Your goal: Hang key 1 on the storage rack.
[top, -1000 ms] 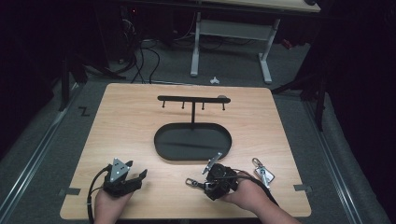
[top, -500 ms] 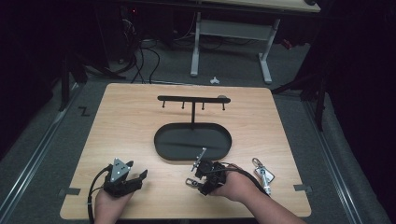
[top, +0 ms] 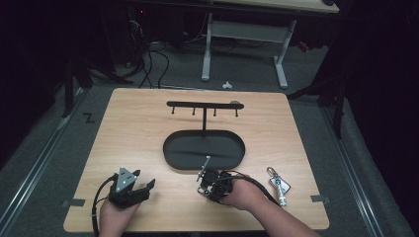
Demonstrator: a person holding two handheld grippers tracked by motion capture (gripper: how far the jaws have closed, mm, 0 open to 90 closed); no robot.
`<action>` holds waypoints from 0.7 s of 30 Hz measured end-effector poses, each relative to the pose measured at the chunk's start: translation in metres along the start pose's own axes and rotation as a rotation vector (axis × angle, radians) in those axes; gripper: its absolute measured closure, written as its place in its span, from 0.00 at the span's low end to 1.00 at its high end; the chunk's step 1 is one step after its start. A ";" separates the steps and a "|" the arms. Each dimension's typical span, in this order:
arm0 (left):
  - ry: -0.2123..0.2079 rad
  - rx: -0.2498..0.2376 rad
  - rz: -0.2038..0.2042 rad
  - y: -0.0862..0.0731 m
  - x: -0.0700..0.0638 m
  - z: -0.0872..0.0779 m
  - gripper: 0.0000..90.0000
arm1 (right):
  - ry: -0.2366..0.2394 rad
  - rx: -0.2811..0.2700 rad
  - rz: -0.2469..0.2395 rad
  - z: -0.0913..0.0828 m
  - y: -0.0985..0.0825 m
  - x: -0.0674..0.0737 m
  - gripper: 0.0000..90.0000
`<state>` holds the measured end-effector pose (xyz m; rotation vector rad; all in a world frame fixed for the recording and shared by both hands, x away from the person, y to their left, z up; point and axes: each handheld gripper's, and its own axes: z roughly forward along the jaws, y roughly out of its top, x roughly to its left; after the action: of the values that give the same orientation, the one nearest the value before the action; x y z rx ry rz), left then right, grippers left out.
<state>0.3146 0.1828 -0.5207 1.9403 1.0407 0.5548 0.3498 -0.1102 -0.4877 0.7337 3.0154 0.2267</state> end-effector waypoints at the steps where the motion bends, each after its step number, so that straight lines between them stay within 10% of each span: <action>1: 0.000 0.000 0.000 0.000 0.000 0.000 0.38 | 0.000 0.000 0.000 0.000 0.000 0.000 0.78; 12: 0.000 0.000 0.000 0.000 0.000 0.000 0.38 | -0.032 0.017 0.053 -0.001 -0.004 -0.014 0.88; 21: -0.002 0.000 -0.001 0.000 0.000 0.000 0.38 | -0.022 0.036 0.083 0.001 -0.004 -0.018 0.75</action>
<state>0.3150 0.1828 -0.5210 1.9398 1.0405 0.5522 0.3636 -0.1217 -0.4895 0.8598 2.9783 0.1658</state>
